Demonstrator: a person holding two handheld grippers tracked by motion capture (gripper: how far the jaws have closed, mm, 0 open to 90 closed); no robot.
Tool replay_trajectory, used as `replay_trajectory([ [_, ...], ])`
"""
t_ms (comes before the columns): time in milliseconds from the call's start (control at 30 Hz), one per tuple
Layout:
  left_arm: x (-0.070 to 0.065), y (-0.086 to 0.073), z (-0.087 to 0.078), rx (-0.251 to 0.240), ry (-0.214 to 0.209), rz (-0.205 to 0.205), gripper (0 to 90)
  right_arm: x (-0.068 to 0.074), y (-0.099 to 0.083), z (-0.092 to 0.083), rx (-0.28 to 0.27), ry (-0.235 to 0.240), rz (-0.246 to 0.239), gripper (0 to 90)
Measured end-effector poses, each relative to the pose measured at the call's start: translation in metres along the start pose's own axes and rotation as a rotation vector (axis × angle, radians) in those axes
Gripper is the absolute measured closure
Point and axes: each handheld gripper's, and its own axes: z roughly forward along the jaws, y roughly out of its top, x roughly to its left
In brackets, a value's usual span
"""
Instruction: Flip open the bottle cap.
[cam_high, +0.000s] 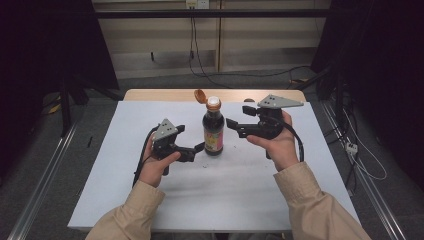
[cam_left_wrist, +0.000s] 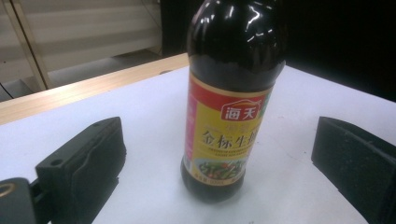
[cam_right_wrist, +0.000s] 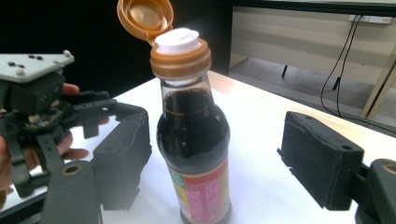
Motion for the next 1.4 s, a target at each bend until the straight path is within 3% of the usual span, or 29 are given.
replay_trajectory([
  [67,0.001,0.000,-0.006,-0.002,0.004,0.013,2.8,0.000,-0.003,0.000,0.005,-0.003,-0.005,24.3],
  [367,0.006,-0.008,-0.027,-0.018,-0.010,-0.009,2.9,-0.002,-0.019,-0.006,0.011,-0.011,-0.005,24.3],
  [900,0.012,-0.022,-0.049,0.011,0.003,0.001,2.9,-0.007,-0.057,-0.024,0.022,-0.021,0.004,24.4],
  [1400,0.019,-0.033,-0.070,0.016,0.015,-0.021,2.9,-0.012,-0.093,-0.041,0.026,-0.040,0.015,24.7],
])
